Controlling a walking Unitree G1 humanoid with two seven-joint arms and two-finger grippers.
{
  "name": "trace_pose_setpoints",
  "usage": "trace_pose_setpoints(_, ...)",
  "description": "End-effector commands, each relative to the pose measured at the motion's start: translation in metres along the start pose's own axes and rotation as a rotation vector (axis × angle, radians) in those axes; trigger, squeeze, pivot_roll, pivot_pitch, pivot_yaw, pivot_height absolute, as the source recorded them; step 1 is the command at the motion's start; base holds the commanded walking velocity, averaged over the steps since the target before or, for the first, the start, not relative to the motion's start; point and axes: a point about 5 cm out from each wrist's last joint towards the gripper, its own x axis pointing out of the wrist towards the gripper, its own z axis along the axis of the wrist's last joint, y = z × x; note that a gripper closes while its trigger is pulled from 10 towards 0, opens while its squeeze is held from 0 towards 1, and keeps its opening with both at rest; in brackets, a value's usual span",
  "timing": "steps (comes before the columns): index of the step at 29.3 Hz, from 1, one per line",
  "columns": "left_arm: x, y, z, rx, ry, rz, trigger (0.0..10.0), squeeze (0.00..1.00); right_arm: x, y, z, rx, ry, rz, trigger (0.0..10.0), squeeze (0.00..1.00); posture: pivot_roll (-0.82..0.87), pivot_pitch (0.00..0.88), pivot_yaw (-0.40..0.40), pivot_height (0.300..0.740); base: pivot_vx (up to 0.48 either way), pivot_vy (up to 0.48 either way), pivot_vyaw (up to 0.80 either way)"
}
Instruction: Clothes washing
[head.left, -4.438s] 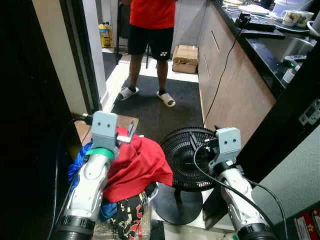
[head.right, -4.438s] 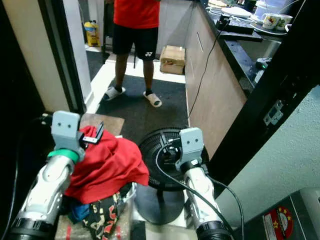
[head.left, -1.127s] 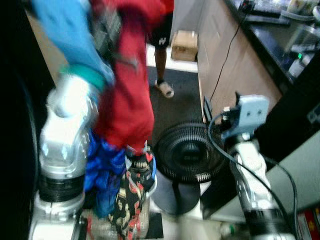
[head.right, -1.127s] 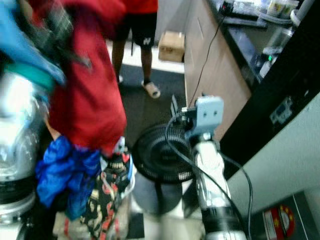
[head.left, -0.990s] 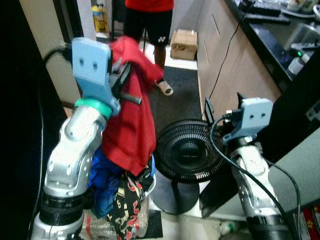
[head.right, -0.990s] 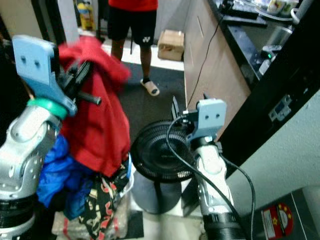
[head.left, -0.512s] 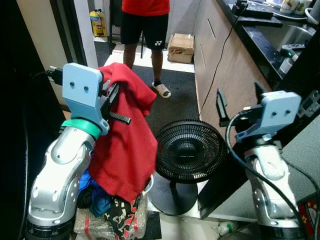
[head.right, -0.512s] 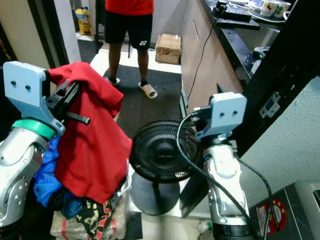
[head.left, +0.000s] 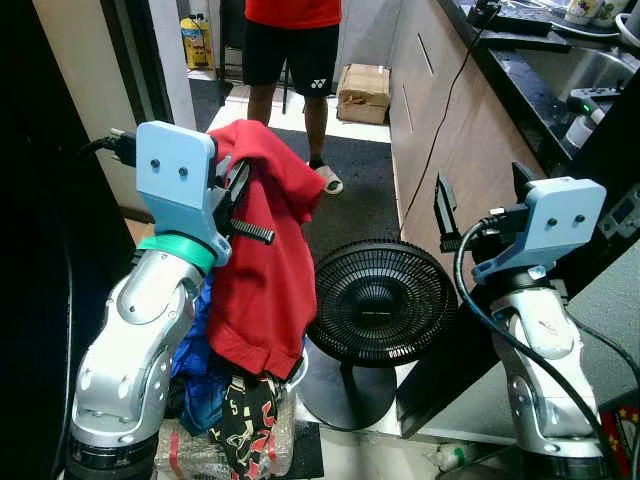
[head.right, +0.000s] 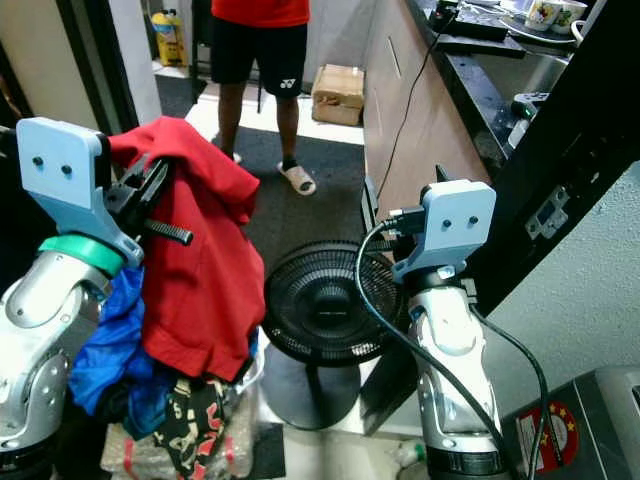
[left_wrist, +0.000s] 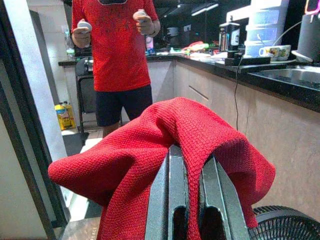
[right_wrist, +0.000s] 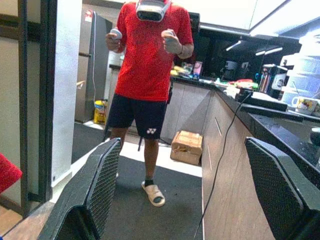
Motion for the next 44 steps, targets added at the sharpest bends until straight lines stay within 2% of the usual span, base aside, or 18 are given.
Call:
trace_pose_setpoints(1, 0.0011, 0.0004, 0.0049, 0.001, -0.022, 0.004, 10.0, 0.0, -0.0001, -0.0023, 0.0014, 0.0, 0.002, -0.015, 10.0, 0.0, 0.04, 0.049, -0.027, 0.74, 0.0, 0.0, 0.0)
trace_pose_setpoints(11, 0.0014, 0.0007, 0.0042, 0.004, -0.018, 0.018, 10.0, 0.0, 0.0011, -0.0028, 0.0, 0.013, 0.024, -0.02, 10.0, 0.0, 0.04, 0.051, -0.03, 0.74, 0.0, 0.0, 0.0)
trace_pose_setpoints(18, 0.0024, 0.0011, 0.0037, 0.005, -0.016, 0.019, 10.0, 0.0, 0.0031, -0.0075, -0.0049, 0.08, 0.061, -0.074, 10.0, 0.0, 0.04, 0.055, -0.026, 0.74, 0.0, 0.0, -0.8)
trace_pose_setpoints(44, 0.0073, 0.0029, 0.0053, 0.008, -0.02, 0.01, 10.0, 0.0, 0.0031, -0.0098, -0.0056, 0.1, 0.071, -0.115, 10.0, 0.0, 0.04, 0.055, -0.008, 0.74, 0.0, 0.0, -0.8)
